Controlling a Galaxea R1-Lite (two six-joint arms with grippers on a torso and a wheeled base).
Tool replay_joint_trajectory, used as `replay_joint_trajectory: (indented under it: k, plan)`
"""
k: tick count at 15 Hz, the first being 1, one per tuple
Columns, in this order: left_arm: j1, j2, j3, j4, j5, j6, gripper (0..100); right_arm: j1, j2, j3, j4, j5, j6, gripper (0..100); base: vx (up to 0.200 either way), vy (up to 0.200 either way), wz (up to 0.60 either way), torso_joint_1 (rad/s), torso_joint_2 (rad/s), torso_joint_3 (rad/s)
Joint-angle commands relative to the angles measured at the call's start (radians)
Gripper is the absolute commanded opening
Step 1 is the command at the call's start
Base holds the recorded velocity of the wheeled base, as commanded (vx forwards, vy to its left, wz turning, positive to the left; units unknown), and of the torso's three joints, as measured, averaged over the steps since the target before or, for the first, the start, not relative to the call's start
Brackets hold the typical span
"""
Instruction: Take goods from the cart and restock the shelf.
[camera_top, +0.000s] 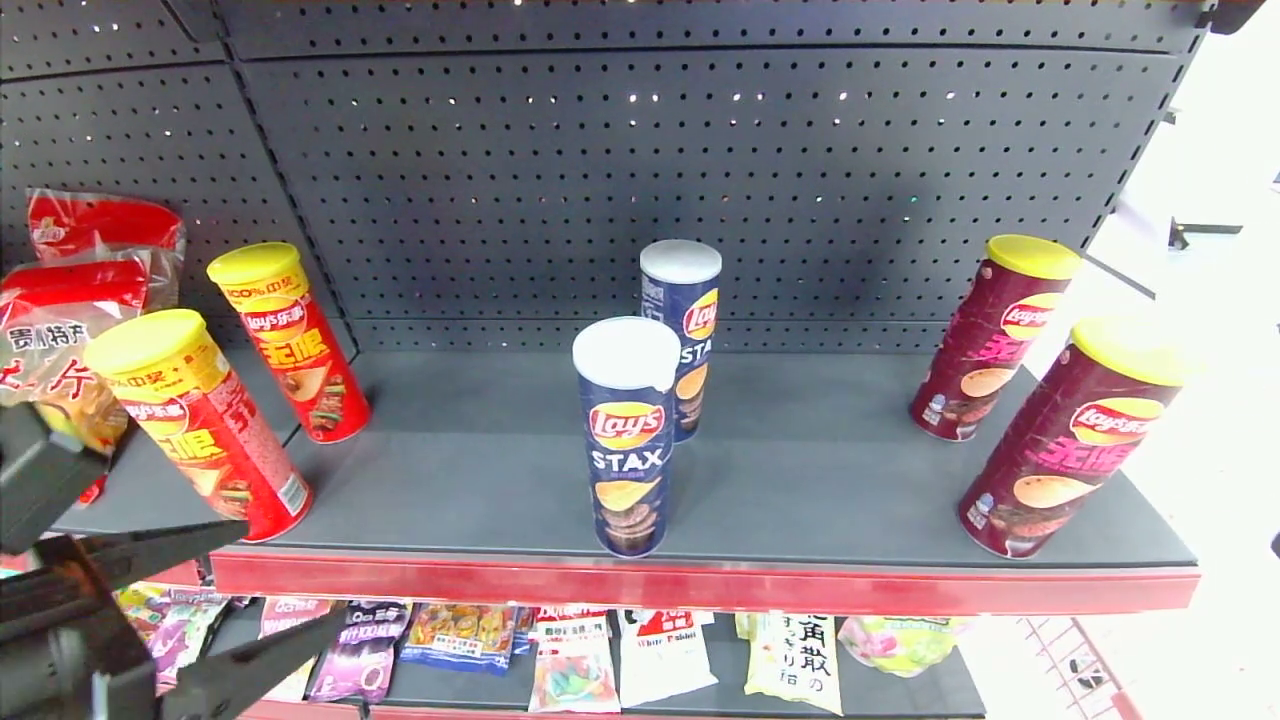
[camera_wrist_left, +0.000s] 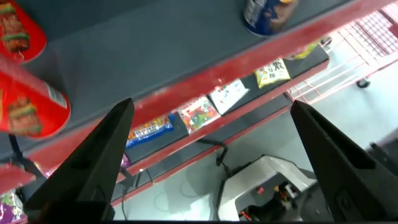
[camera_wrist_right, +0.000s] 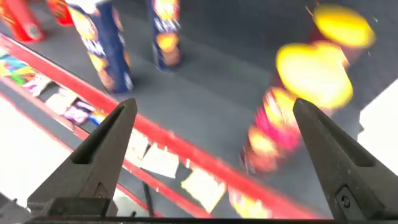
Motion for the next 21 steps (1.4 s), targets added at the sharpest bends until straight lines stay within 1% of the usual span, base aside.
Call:
replay_joint_trajectory:
  k: [1,2,3,6,8,9,10,12,13,16,19,21]
  plan:
    - [-0.008,0.203,-0.009,-0.103,0.027,0.001,100,-0.059,-0.194,0.033,0.1,-0.002,0.022,100,0.0,0.0,0.0,0.0,0.0,0.0]
    - [-0.027,0.254,-0.018,-0.122,0.039,0.001,100,-0.071,-0.228,0.037,0.119,-0.016,0.027,100,0.0,0.0,0.0,0.0,0.0,0.0]
    - [-0.044,0.304,-0.05,-0.122,0.051,0.0,100,-0.083,-0.251,0.038,0.125,-0.028,0.048,100,0.0,0.0,0.0,0.0,0.0,0.0]
    - [-0.073,0.418,-0.139,-0.122,0.066,-0.002,100,-0.102,-0.304,0.063,0.169,-0.059,0.071,100,0.0,0.0,0.0,0.0,0.0,0.0]
    - [-0.081,0.461,-0.164,-0.122,0.083,-0.002,100,-0.105,-0.349,0.101,0.183,-0.065,0.073,100,0.0,0.0,0.0,0.0,0.0,0.0]
    - [-0.093,0.491,-0.176,-0.123,0.1,-0.003,100,-0.106,-0.379,0.129,0.183,-0.08,0.073,100,0.0,0.0,0.0,0.0,0.0,0.0]
    - [-0.109,0.542,-0.208,-0.126,0.125,-0.026,100,-0.106,-0.41,0.152,0.183,-0.111,0.073,100,0.0,0.0,0.0,0.0,0.0,0.0]
    - [-0.158,0.599,-0.239,-0.154,0.16,-0.103,100,-0.105,-0.436,0.167,0.185,-0.132,0.073,100,0.0,0.0,0.0,0.0,0.0,0.0]
    - [-0.169,0.631,-0.251,-0.165,0.171,-0.115,100,-0.105,-0.436,0.167,0.185,-0.134,0.073,100,0.0,0.0,0.0,0.0,0.0,0.0]
    - [-0.17,0.7,-0.259,-0.231,0.18,-0.111,100,-0.105,-0.436,0.167,0.185,-0.134,0.073,100,0.0,0.0,0.0,0.0,0.0,0.0]
    - [-0.167,0.748,-0.285,-0.244,0.188,-0.107,100,-0.105,-0.436,0.164,0.183,-0.135,0.073,100,0.0,0.0,0.0,0.0,0.0,0.0]
    - [-0.169,0.775,-0.319,-0.246,0.188,-0.106,100,-0.105,-0.433,0.161,0.185,-0.134,0.073,100,0.0,0.0,0.0,0.0,0.0,0.0]
